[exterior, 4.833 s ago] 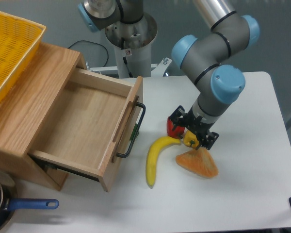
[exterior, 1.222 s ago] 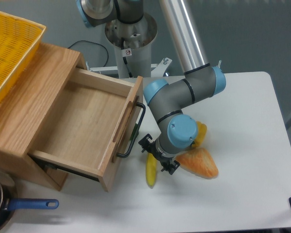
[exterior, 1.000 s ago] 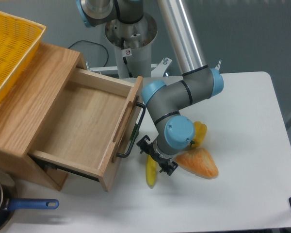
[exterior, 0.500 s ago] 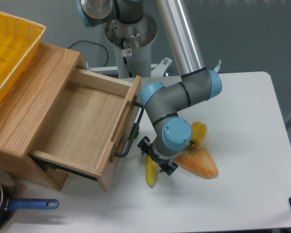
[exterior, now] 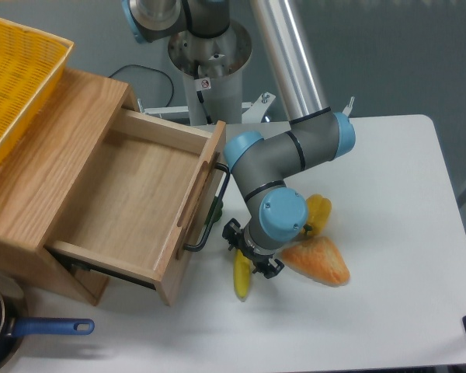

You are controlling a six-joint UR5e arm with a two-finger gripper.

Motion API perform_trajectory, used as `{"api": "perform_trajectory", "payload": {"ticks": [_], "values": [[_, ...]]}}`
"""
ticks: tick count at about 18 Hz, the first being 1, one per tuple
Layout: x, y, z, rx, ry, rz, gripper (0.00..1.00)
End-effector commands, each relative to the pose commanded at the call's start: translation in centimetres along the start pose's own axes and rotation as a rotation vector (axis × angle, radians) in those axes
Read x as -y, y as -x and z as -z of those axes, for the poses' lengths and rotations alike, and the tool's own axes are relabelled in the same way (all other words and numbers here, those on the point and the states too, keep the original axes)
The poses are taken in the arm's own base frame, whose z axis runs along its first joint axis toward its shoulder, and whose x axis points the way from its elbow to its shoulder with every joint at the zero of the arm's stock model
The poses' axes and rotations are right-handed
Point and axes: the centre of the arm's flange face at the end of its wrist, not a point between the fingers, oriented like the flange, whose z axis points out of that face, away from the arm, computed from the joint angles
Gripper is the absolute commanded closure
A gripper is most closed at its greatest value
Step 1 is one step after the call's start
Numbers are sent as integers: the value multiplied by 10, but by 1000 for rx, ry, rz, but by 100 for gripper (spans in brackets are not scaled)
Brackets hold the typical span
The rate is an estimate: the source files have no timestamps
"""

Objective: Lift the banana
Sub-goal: 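Lift the gripper with the banana, dragging the orange object aside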

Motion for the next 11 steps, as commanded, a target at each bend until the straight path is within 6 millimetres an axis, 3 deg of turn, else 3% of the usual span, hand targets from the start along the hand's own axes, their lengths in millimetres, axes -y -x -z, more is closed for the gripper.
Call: {"api": "perform_trajectory", "payload": {"ticks": [3, 11], "values": [[-2, 1, 1, 0, -1, 3, 67], [-4, 5, 10, 13, -8, 2, 67]]}}
